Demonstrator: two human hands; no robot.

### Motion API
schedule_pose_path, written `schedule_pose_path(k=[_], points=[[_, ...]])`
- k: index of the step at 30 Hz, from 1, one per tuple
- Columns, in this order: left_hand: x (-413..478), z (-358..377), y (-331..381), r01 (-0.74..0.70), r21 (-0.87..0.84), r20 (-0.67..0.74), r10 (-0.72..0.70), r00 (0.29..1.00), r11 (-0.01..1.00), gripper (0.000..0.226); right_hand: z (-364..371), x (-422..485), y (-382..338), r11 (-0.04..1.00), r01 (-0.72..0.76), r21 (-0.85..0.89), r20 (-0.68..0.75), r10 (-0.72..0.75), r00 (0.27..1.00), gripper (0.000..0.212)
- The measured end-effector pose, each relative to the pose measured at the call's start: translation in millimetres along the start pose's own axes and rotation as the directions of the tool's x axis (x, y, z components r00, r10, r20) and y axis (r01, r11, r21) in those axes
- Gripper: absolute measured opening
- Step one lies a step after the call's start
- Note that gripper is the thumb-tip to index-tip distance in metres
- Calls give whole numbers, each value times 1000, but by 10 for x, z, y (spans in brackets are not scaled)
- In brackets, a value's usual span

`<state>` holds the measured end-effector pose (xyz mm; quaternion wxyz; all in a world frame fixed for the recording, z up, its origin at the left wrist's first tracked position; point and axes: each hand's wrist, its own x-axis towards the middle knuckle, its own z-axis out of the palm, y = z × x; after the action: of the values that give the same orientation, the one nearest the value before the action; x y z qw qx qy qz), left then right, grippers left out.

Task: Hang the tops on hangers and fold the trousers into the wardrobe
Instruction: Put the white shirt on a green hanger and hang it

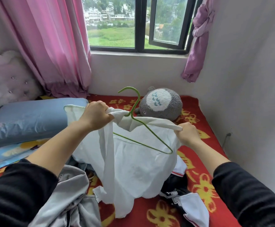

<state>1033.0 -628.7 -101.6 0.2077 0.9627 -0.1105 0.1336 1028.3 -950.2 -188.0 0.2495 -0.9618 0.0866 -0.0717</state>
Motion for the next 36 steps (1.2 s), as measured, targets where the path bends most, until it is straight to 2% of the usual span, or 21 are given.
schedule_pose_path(k=[3,7,10,12,15,17,18,20,22,23,24,25,26,27,28,29,31,34,36], points=[[23,96,-23,53,50,-19,-52,998,997,36,4,44,54,965,-117,236,-13,124,992,42],[24,212,-7,98,133,-29,-94,995,986,29,29,40,8,951,-125,283,-58,147,987,37],[4,281,-31,123,158,-24,-121,992,980,30,25,42,-123,924,-158,349,-36,181,983,42],[-4,322,-60,139,195,-30,-135,990,971,27,12,37,-251,865,-204,459,39,210,977,34],[12,369,-76,202,281,-48,-196,979,938,24,-19,-23,-527,704,-313,638,228,216,949,12],[18,374,-67,245,309,-70,-235,969,919,23,-67,-86,-773,575,-376,727,353,156,922,12],[16,364,-53,255,311,-86,-241,967,916,20,-99,-124,-903,508,-397,765,417,81,905,17],[1,292,-20,270,274,-116,-247,962,923,15,-212,-196,-1136,413,-378,829,480,-175,860,21],[-39,138,1,305,162,-144,-284,948,938,20,-366,-256,-1293,381,-322,866,473,-421,774,20],[-77,33,9,330,83,-148,-315,937,940,27,-436,-276,-1333,398,-284,872,464,-493,736,22],[-127,-89,18,350,-2,-151,-346,926,937,35,-496,-284,-1349,438,-204,876,437,-536,722,28],[-192,-226,41,370,-88,-157,-380,912,925,41,-537,-277,-1348,512,-55,857,369,-537,758,35],[-265,-363,67,384,-171,-165,-411,897,907,43,-563,-252,-1344,610,146,779,240,-505,829,41],[-346,-495,101,388,-247,-174,-434,884,888,41,-583,-226,-1343,719,343,604,56,-467,882,46],[-426,-624,145,389,-302,-179,-453,873,870,38,-601,-208,-1349,806,465,366,-116,-456,883,51],[-505,-747,199,389,-341,-182,-466,866,856,35,-621,-198,-1359,840,515,170,-222,-476,851,54],[-658,-973,303,382,-405,-183,-483,856,830,35,-688,-184,-1409,822,569,24,-270,-543,795,48],[-886,-1275,483,314,-539,-151,-456,877,782,43,-858,-240,-1618,744,668,25,-297,-633,715,27],[-1061,-1463,630,265,-594,-172,-441,881,760,32,-998,-387,-1817,646,762,39,-342,-708,618,22]])
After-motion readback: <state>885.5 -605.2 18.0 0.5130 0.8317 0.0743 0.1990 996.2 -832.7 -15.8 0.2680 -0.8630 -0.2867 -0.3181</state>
